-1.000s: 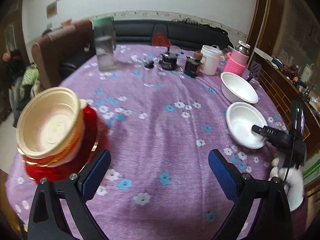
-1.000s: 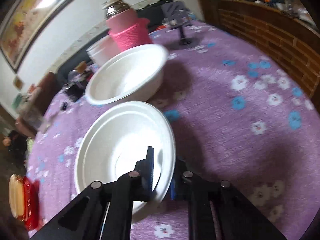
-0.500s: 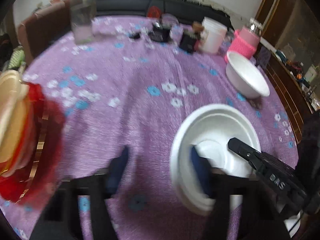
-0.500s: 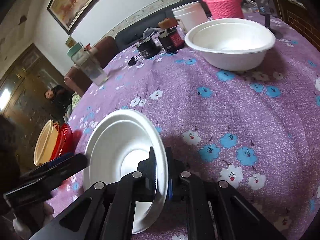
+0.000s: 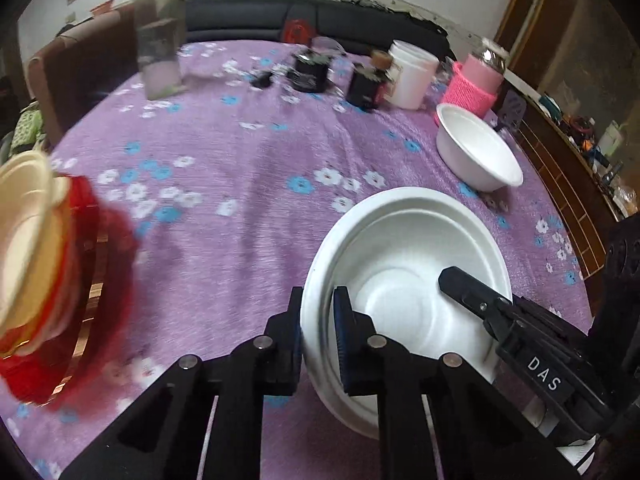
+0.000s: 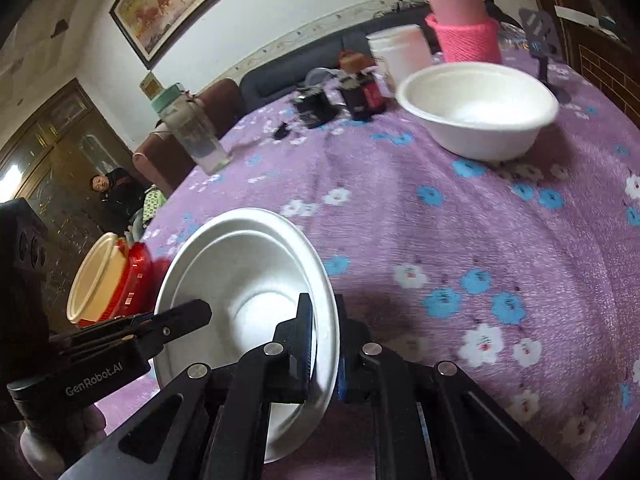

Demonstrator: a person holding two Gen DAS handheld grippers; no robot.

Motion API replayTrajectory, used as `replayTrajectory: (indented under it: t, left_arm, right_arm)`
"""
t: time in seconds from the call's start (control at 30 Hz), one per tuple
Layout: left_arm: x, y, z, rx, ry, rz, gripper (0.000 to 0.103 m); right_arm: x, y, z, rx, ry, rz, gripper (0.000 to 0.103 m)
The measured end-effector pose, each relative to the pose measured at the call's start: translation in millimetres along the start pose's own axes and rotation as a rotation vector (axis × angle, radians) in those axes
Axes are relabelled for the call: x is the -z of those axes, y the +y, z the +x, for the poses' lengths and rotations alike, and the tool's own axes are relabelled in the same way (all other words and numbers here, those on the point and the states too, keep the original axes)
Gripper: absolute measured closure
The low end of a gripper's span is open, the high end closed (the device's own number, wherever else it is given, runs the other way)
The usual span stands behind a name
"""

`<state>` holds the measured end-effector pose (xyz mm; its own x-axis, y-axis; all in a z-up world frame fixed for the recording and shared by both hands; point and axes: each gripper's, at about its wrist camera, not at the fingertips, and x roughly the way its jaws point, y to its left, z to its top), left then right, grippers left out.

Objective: Organize plates and bowls
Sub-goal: 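Carry the white bowl and lower it into the cream bowl on the stack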

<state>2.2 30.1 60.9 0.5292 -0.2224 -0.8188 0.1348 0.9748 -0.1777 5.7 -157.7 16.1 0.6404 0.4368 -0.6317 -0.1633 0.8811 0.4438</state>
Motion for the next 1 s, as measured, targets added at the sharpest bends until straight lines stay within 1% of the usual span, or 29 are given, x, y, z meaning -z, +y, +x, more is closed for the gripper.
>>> replayTrajectory:
  t: [0.07, 0.1, 0.17, 0.2, 0.27, 0.3, 0.37, 0.4, 0.47, 0.57, 0.7, 0.77, 0.83, 0.93, 0.97, 1.0]
  left_arm:
    - [-1, 15, -22, -0.016, -0.041, -0.016, 0.09]
    - [-1, 23, -32, -0.026, -0.058, -0.025, 0.09]
    - [-4, 45, -58, -0.052, -0.101, -0.051, 0.09]
    - [-6, 55, -67, -0.066, -0.117, -0.063, 0.09]
    - [-9, 78, -87, -0.103, -0.149, -0.093, 0.089]
    - [-11, 93, -98, -0.127, -0.169, -0.113, 0.089]
    - [-14, 118, -115, -0.179, -0.2, -0.145, 0.088]
    - [-15, 134, -122, -0.207, -0.21, -0.167, 0.088]
    - [-18, 160, -129, -0.245, -0.21, -0.207, 0.086]
    - [-21, 193, -130, -0.282, -0.192, -0.247, 0.084]
    - [-24, 222, -115, -0.309, -0.157, -0.276, 0.081]
    - [-25, 229, -106, -0.314, -0.139, -0.281, 0.08]
    - [-25, 232, -101, -0.314, -0.141, -0.286, 0.079]
    - [-23, 233, -105, -0.283, -0.16, -0.286, 0.069]
    - [-21, 234, -109, -0.269, -0.168, -0.289, 0.06]
    - [-19, 234, -113, -0.263, -0.18, -0.293, 0.053]
  right_arm:
    - [-5, 18, -3, -0.041, -0.01, 0.003, 0.093]
    - [-9, 32, -3, -0.07, -0.014, -0.001, 0.093]
    - [-16, 58, -1, -0.098, -0.018, -0.024, 0.093]
    - [-21, 77, 1, -0.115, -0.02, -0.047, 0.093]
    - [-27, 108, 7, -0.139, -0.019, -0.089, 0.093]
    - [-29, 130, 13, -0.152, -0.017, -0.119, 0.093]
    - [-32, 162, 24, -0.174, -0.003, -0.161, 0.092]
    - [-33, 183, 33, -0.188, 0.012, -0.181, 0.092]
    - [-32, 208, 47, -0.204, 0.038, -0.204, 0.092]
    - [-31, 243, 70, -0.203, 0.07, -0.234, 0.092]
    - [-30, 270, 97, -0.173, 0.103, -0.252, 0.092]
    - [-28, 275, 106, -0.152, 0.113, -0.259, 0.092]
    - [-26, 276, 113, -0.135, 0.126, -0.255, 0.092]
    - [-26, 272, 122, -0.109, 0.139, -0.256, 0.092]
    - [-25, 271, 126, -0.098, 0.145, -0.257, 0.092]
    - [-26, 268, 129, -0.093, 0.149, -0.256, 0.093]
